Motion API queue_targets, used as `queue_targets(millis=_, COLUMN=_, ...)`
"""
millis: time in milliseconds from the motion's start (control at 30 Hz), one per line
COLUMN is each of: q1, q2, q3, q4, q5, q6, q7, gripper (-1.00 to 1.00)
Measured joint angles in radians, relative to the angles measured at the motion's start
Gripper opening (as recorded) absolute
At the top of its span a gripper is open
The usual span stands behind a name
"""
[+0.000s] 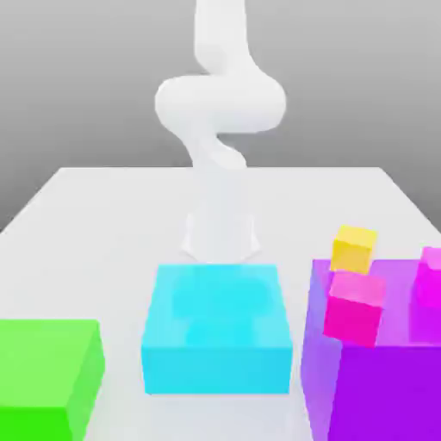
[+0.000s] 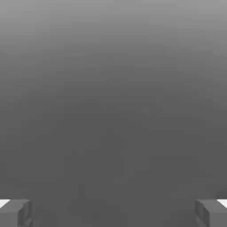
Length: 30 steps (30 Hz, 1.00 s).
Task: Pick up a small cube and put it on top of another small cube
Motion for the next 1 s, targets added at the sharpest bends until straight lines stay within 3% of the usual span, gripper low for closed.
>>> queue_targets(millis=333, q1=0.285, q2=0.306, q3=0.039, q4=-0.092, q5=0.160, q6=0.172, q7=-0.229, gripper=0.00)
queue_targets(millis=667, q1=0.496, q2=0.623, q3=0.177, q4=-0.235, q5=0.206, q6=0.359, q7=-0.402, gripper=0.00)
queue_targets(millis=800, q1=0.596, q2=0.751, q3=0.233, q4=-0.296, q5=0.160, q6=0.439, q7=-0.425, gripper=0.00)
queue_targets(millis=1000, q1=0.664, q2=0.856, q3=0.191, q4=-0.433, q5=-0.090, q6=0.511, q7=-0.326, gripper=0.00)
